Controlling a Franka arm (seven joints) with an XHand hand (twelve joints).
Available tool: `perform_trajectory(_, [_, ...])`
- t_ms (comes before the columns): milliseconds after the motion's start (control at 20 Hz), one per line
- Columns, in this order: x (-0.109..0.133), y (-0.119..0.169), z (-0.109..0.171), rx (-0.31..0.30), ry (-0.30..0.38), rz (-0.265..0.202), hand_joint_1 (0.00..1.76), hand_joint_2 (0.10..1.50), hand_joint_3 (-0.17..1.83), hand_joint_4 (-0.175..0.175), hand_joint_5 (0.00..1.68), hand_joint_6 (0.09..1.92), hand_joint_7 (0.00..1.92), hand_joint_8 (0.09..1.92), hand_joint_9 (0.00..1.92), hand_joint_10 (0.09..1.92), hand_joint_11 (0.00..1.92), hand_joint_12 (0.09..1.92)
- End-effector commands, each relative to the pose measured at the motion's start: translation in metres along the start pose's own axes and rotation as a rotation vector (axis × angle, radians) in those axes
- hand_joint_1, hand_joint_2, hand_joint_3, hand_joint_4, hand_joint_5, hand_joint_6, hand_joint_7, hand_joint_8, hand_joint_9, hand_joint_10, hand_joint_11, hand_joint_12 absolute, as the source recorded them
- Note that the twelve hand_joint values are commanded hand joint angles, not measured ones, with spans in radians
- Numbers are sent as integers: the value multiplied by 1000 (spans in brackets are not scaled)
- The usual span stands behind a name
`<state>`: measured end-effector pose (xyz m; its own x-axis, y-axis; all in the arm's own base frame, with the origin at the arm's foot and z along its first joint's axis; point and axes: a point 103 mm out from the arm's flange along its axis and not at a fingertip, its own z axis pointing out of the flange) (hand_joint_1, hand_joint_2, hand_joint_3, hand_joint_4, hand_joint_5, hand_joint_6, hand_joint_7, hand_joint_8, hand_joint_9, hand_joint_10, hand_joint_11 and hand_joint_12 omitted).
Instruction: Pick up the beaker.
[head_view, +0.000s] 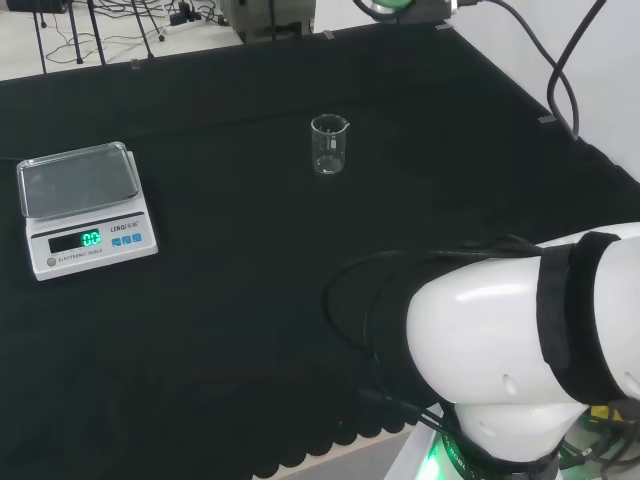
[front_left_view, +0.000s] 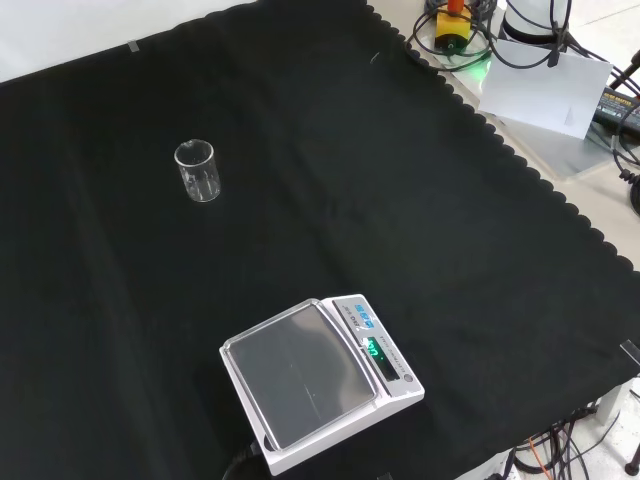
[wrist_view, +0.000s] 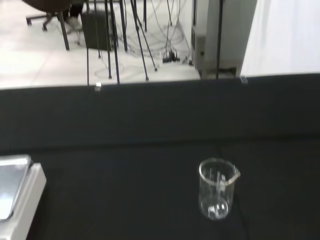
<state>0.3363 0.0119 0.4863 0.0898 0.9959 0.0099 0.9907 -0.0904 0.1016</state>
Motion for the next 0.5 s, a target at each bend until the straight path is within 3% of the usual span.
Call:
perform_trajectory(50, [-11,113,122,143,79,-9,660,860,-75,71,0,87,0,409,28,882,0,1231])
perform_trajectory(500, [-12,167,193,246,27,-18,661,861,-75,72,0,87,0,411,29,883,0,1232])
